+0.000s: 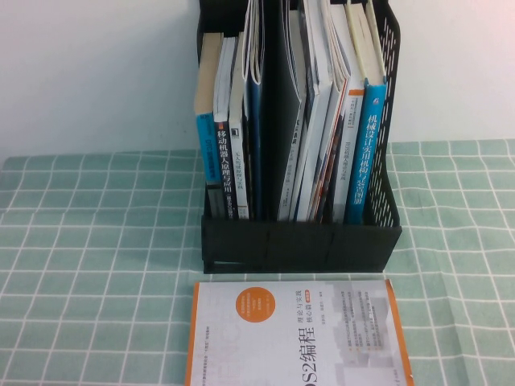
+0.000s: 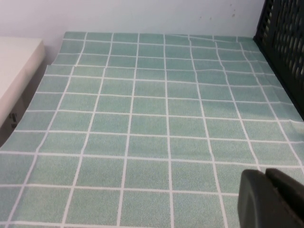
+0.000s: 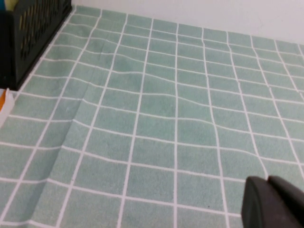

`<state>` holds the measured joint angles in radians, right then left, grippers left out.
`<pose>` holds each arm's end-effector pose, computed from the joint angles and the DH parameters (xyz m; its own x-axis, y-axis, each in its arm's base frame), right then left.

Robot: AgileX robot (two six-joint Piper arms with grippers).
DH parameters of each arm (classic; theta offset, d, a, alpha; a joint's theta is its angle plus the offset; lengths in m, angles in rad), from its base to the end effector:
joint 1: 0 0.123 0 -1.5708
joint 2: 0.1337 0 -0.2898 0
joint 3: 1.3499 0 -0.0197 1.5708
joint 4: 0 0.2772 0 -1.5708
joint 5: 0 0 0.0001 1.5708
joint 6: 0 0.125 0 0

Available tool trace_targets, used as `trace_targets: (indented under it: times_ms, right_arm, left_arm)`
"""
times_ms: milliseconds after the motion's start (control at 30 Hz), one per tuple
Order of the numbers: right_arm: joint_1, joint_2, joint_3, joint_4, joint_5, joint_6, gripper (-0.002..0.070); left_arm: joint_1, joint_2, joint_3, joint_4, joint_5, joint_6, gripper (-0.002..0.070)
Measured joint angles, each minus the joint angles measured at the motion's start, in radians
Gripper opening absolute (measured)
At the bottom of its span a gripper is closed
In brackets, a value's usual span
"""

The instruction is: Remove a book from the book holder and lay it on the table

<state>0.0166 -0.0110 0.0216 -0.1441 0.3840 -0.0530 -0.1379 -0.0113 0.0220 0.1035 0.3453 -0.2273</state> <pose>0.1064 -0.0050 0.1619 -0.3004 -0.1904 -0.9346 -0.0214 0.9810 -0.1930 0.1073 -0.0105 0.1661 -0.2727 -0.0928 -0.9576 0.0692 0.9909 -0.1158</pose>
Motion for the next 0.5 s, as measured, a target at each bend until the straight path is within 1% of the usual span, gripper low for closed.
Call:
trace_targets:
  times_ms: [500]
  right_arm:
    - [0.000,0.000,0.002,0.003,-0.015,0.000,-0.0001]
  left_arm:
    - [0.000,0.000,0.000,0.000,0.000,0.000,-0.0003]
